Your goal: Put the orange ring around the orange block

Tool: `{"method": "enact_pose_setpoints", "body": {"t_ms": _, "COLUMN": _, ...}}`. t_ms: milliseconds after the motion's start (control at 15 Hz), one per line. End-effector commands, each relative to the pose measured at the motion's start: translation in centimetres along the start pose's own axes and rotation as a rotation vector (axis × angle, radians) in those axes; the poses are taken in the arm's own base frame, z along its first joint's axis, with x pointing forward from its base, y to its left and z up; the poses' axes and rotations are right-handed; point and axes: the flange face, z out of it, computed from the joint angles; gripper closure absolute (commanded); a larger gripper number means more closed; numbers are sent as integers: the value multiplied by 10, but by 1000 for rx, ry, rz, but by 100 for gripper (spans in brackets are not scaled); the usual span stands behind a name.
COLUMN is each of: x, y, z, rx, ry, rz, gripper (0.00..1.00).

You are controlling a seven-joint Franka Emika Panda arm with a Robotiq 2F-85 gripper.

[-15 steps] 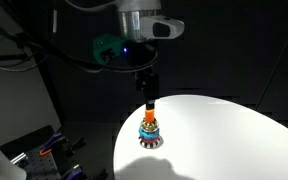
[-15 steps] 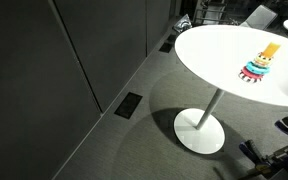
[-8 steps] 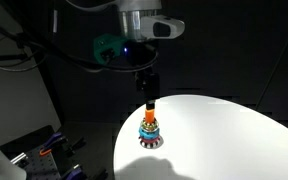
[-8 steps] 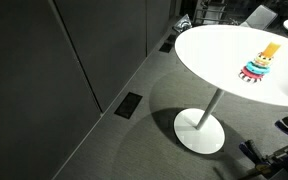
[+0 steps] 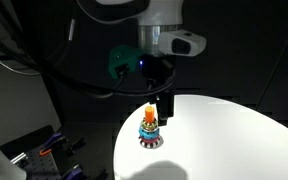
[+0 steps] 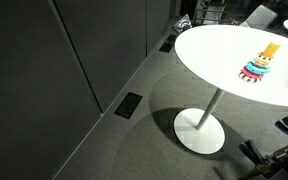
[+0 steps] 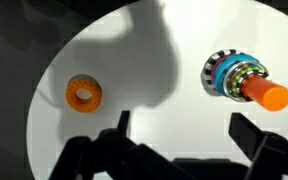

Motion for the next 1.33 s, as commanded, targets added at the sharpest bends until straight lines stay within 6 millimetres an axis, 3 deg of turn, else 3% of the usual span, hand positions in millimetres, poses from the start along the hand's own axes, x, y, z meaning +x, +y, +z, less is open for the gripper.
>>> {"method": "enact_pose_setpoints", "body": {"t_ms": 0, "x": 33, "y": 23, "z": 19, "rx": -11, "ry": -32, "rz": 78, "gripper": 0}}
{"method": "enact_pose_setpoints", "body": {"t_ms": 467, "x": 68, "y": 75, "z": 96, "rx": 20, "ry": -125, "rz": 210, "gripper": 0}}
{"method": "enact_pose_setpoints", "body": {"t_ms": 800, "x": 89, "y": 100, "z": 143, "rx": 30, "ry": -110, "rz": 271, "gripper": 0}}
{"method": "enact_pose_setpoints", "body": {"t_ms": 1067, "x": 101, "y": 113, "z": 167, "rx": 26, "ry": -98, "rz": 300, "gripper": 0}}
{"method": "enact_pose_setpoints", "body": {"t_ms": 1200, "x": 104, "y": 113, "z": 169, "rx": 39, "ry": -116, "rz": 294, "gripper": 0}}
{"method": "enact_pose_setpoints", "body": {"t_ms": 1267, "x": 94, "y": 110, "z": 172, "rx": 9, "ry": -118, "rz": 305, "gripper": 0}}
